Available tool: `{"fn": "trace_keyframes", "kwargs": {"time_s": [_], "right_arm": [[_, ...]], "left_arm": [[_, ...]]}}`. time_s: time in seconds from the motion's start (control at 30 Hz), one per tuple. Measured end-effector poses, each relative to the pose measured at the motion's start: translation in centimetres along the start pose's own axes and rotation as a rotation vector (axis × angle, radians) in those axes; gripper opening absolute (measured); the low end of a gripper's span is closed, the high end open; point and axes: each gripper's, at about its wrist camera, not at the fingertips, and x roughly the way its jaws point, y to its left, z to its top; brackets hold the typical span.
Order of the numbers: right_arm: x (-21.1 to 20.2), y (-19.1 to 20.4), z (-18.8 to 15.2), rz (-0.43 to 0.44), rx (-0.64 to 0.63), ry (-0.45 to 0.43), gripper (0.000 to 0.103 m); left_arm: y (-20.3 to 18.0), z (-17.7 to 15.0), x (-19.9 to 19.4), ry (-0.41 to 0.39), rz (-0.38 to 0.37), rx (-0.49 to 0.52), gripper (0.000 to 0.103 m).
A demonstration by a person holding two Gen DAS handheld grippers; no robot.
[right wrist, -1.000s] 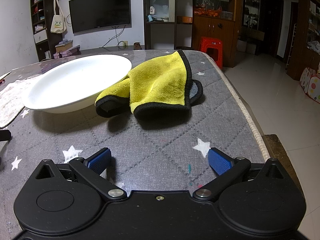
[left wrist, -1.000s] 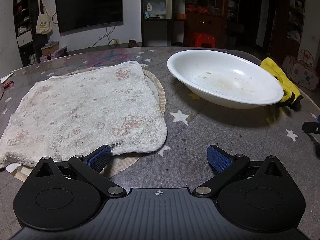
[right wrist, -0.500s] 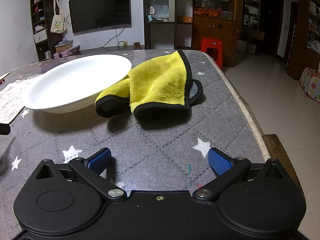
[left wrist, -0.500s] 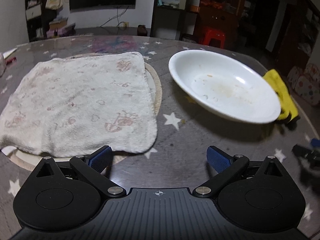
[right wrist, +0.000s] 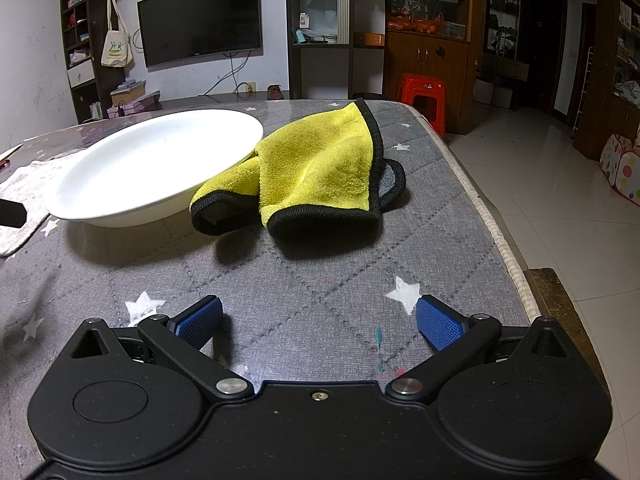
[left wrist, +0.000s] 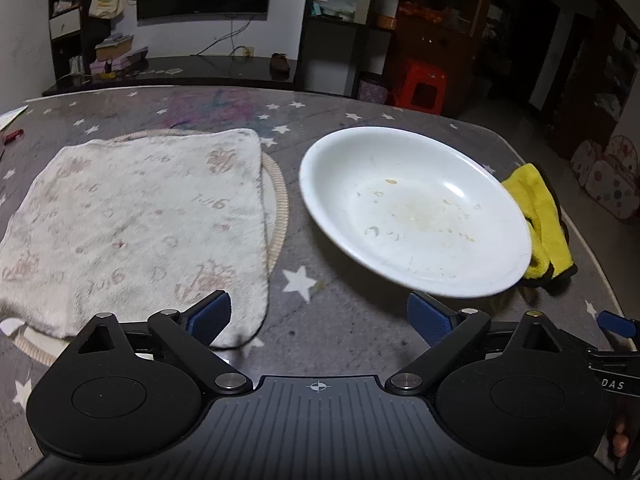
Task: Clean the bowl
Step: 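Move the left tool toward the white bowl while the right tool approaches the yellow cloth, then grasp the white bowl rim with the left tool while the right tool grasps the yellow cloth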
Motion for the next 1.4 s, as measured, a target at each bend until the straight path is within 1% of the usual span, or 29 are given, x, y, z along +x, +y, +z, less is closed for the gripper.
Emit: {"fn": "trace_keyframes", "kwargs": {"time_s": [0.07, 0.23, 0.4, 0.53, 0.73, 0.8, 0.83, 1.03, 1.1, 1.13, 1.2, 1.27, 1.3, 1.4], "right_arm": [[0.0, 0.0, 0.0, 0.0, 0.0, 0.0, 0.103], [0.0, 0.0, 0.0, 0.004, 0.004, -0.001, 0.103], [-0.3, -0.8, 0.3, 0.06, 0.039, -0.01, 0.103], [-0.7, -0.6, 1.4, 0.095, 0.019, -0.035, 0.103], [-1.0, 0.5, 4.1, 0.139, -0.052, -0.071, 0.103], [-0.6, 0.9, 4.8, 0.146, -0.072, -0.067, 0.098], [-0.3, 1.0, 5.1, 0.149, -0.081, -0.064, 0.098], [0.7, 1.4, 6.1, 0.166, -0.099, -0.051, 0.097], [1.1, 1.5, 6.3, 0.158, -0.105, -0.044, 0.097], [1.3, 1.5, 6.3, 0.158, -0.105, -0.037, 0.096], [1.7, 1.5, 6.4, 0.159, -0.106, -0.024, 0.087], [2.2, 1.5, 6.5, 0.159, -0.106, -0.01, 0.086], [2.4, 1.4, 6.5, 0.158, -0.108, -0.004, 0.082], [2.7, 1.3, 6.4, 0.154, -0.107, 0.007, 0.081]], "left_arm": [[-0.6, 0.2, -0.1, -0.007, -0.006, 0.021, 0.087], [-2.5, 0.1, -0.8, -0.033, -0.031, 0.116, 0.085], [-3.7, 0.2, -1.1, -0.044, -0.071, 0.193, 0.085], [-4.7, 0.1, -1.3, -0.056, -0.089, 0.27, 0.085], [-6.2, -0.5, -1.3, -0.075, -0.111, 0.395, 0.085], [-6.5, -0.5, -1.3, -0.086, -0.109, 0.416, 0.085], [-6.5, -0.5, -1.3, -0.087, -0.111, 0.421, 0.085], [-6.3, -0.5, -0.9, -0.082, -0.12, 0.432, 0.085], [-6.4, -0.5, -0.8, -0.082, -0.125, 0.438, 0.085], [-6.4, -0.5, -0.8, -0.081, -0.128, 0.446, 0.085], [-6.5, -0.6, -0.6, -0.081, -0.135, 0.462, 0.085], [-6.6, -0.6, -0.5, -0.08, -0.141, 0.477, 0.085], [-6.6, -0.6, -0.4, -0.08, -0.144, 0.485, 0.085], [-7.3, -0.7, -0.6, -0.085, -0.155, 0.51, 0.085]]}}
